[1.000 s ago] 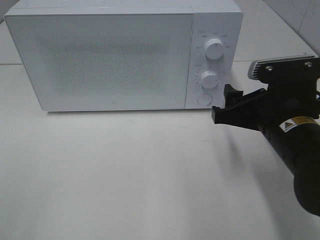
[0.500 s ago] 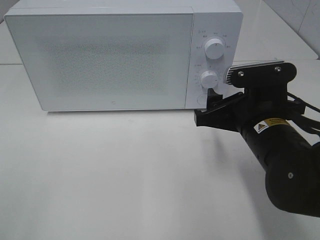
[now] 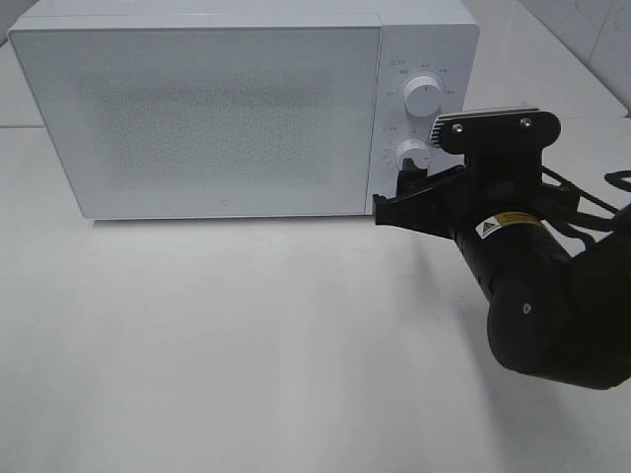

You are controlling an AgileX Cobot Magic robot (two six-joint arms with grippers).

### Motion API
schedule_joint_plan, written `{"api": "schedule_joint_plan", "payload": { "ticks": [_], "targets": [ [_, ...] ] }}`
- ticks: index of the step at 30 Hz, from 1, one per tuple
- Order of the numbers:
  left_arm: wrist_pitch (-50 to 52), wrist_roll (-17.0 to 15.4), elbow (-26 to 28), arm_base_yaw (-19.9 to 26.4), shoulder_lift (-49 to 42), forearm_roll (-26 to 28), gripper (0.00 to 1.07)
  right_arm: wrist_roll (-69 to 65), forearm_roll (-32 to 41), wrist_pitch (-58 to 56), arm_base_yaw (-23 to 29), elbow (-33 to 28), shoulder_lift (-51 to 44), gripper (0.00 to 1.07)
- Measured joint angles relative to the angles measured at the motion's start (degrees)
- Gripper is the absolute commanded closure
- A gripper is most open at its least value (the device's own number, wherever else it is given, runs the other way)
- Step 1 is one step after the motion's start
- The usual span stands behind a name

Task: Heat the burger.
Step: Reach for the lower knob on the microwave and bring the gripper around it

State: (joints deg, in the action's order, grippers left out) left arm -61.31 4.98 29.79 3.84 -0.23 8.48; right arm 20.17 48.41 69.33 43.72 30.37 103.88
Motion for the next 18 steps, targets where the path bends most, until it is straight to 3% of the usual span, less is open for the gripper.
{"api": "schedule_joint_plan", "payload": {
  "ticks": [18],
  "targets": [
    [0.00,0.00,0.00,0.00,0.00,0.00,0.09,-1.03,-3.15,-0.06,-2.46,8.25,7.39,0.32]
  ]
}}
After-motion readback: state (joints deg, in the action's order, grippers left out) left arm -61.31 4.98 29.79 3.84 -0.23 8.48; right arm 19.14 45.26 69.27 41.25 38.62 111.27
